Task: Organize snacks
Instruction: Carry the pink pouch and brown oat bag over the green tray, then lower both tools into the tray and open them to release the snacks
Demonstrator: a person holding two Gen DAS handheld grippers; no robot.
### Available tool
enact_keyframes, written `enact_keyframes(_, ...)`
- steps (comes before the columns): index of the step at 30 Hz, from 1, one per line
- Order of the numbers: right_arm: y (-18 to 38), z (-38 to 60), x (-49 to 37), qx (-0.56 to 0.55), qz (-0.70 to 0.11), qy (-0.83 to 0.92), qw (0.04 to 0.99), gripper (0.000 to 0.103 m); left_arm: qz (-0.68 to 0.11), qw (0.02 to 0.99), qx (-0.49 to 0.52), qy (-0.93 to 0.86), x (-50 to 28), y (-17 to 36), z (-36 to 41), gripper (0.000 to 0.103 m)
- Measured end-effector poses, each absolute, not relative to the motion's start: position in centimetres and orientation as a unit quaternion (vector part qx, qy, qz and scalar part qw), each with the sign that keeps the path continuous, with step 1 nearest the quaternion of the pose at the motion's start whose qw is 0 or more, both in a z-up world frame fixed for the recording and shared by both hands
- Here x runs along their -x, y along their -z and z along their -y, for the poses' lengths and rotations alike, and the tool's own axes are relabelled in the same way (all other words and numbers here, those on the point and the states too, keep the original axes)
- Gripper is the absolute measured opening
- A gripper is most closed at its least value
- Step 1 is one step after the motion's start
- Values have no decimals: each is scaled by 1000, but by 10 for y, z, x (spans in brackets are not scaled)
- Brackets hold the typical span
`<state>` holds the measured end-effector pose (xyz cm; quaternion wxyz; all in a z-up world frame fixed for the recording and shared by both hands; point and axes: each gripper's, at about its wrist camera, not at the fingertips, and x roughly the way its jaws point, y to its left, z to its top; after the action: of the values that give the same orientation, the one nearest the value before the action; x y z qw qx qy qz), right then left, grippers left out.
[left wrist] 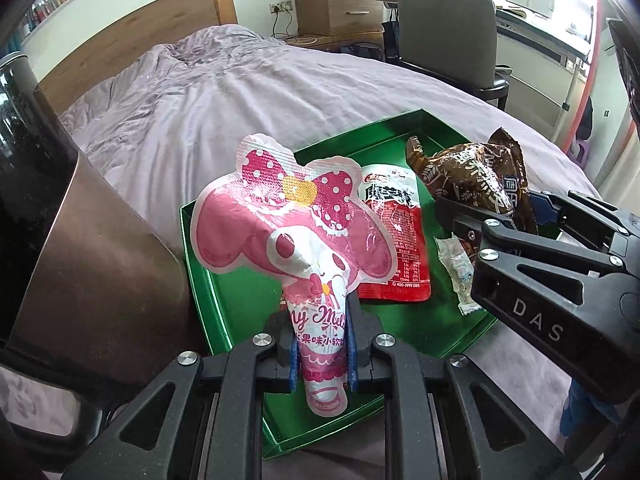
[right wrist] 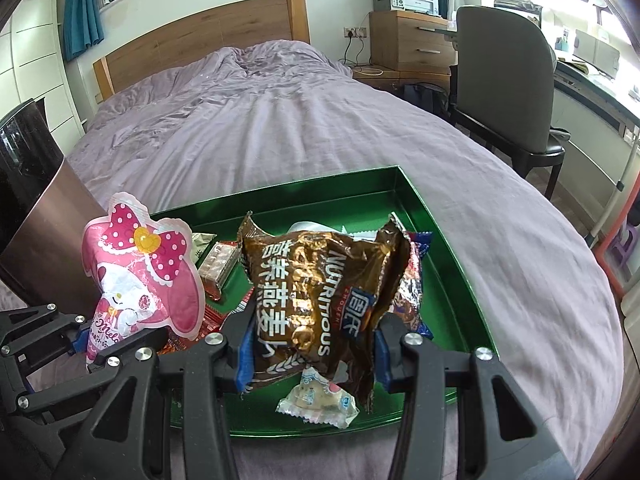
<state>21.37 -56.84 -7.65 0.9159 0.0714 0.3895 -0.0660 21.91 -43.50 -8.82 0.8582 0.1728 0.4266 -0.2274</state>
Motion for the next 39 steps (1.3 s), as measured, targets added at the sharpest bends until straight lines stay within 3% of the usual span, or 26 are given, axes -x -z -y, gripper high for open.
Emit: enact_keyframes(39, 99, 573, -237, -24, -408, 91, 908, 103, -455, 846, -182, 210, -233, 121, 441, 15)
